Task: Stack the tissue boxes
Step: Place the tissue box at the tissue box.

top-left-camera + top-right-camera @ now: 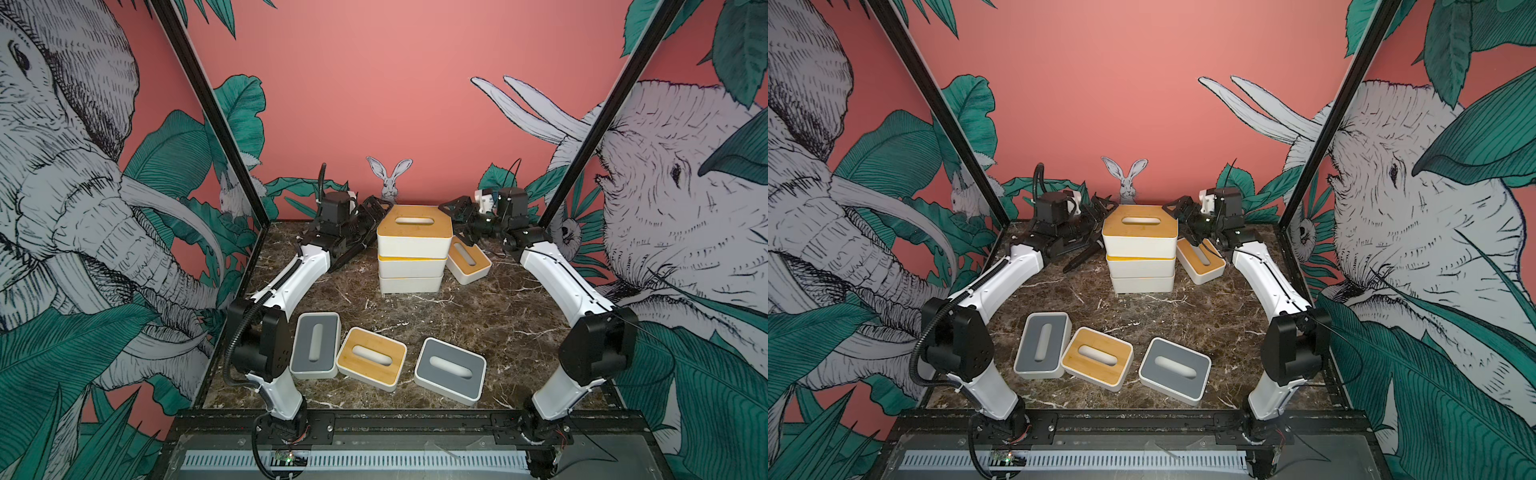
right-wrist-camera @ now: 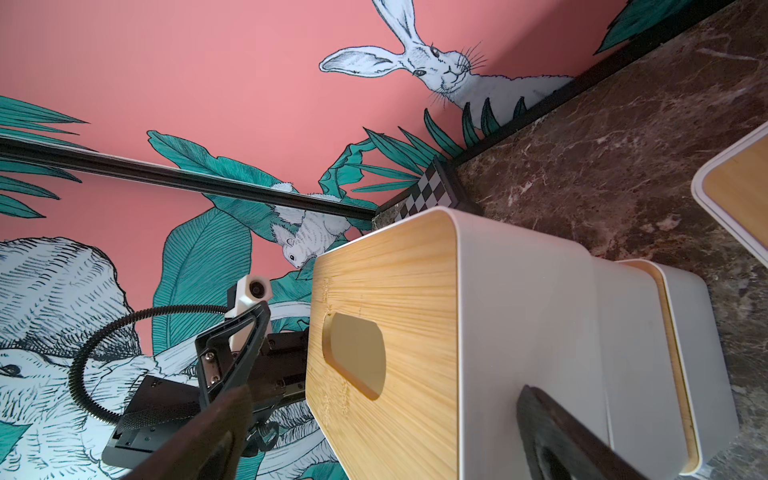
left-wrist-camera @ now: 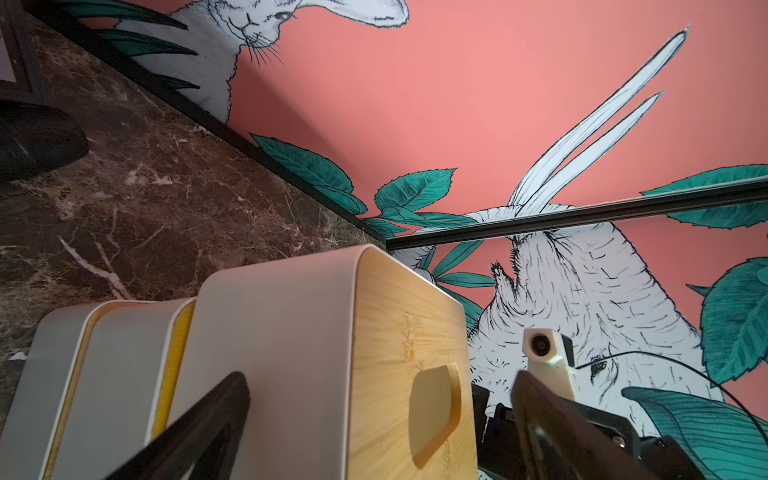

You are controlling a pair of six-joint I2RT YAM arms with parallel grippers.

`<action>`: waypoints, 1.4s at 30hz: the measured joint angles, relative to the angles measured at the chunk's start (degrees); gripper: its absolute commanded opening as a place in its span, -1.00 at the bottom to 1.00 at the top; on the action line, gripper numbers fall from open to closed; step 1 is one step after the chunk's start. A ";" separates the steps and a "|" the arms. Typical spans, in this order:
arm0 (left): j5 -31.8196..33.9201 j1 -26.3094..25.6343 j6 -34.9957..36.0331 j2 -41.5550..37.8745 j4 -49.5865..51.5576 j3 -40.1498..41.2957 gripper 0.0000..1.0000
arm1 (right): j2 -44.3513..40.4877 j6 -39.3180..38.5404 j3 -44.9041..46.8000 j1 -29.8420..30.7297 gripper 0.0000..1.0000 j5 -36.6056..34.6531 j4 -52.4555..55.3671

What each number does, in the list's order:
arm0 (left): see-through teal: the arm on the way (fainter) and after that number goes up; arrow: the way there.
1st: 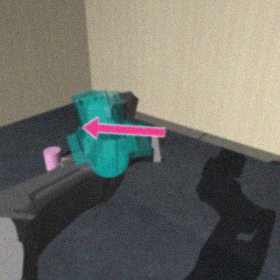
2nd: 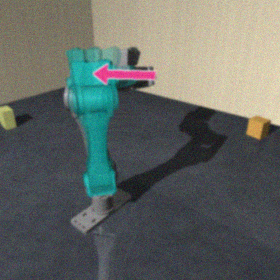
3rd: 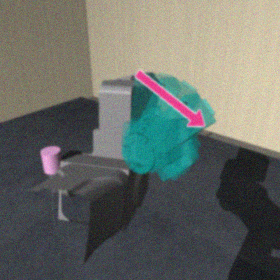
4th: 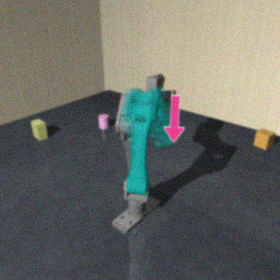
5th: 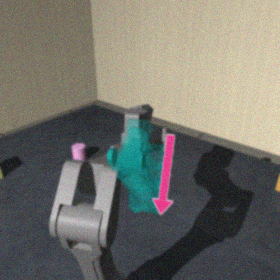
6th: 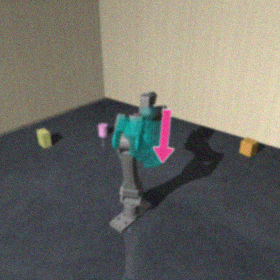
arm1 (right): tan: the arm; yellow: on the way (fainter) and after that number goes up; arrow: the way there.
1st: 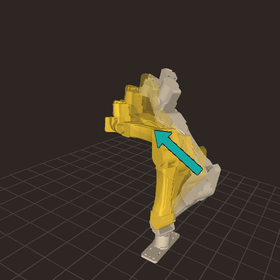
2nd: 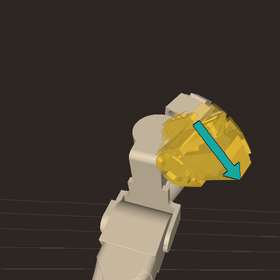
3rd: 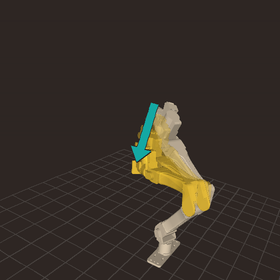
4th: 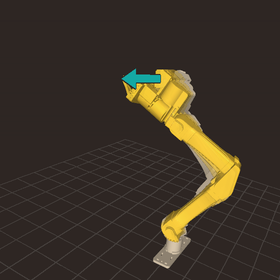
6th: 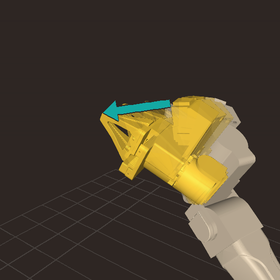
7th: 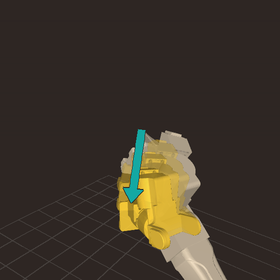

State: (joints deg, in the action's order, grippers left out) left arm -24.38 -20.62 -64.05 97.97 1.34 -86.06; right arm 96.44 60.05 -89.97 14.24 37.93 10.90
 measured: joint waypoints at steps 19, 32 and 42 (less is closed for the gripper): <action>2.58 -1.40 -0.04 -3.15 -0.11 2.89 0.99 | 0.04 1.11 0.00 0.09 0.99 -0.35 -0.44; 3.10 -1.49 -0.09 -4.42 -0.04 4.11 0.99 | 0.04 1.40 0.00 0.83 0.99 -1.55 -0.79; 4.33 -2.12 -0.44 -5.31 -0.44 5.49 0.99 | 0.04 1.44 0.00 1.05 0.99 -2.36 -0.83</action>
State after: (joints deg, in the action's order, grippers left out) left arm -20.05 -22.74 -64.49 92.66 0.91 -80.58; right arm 96.49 61.49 -89.97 15.29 35.57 10.07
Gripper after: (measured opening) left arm 0.995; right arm 0.992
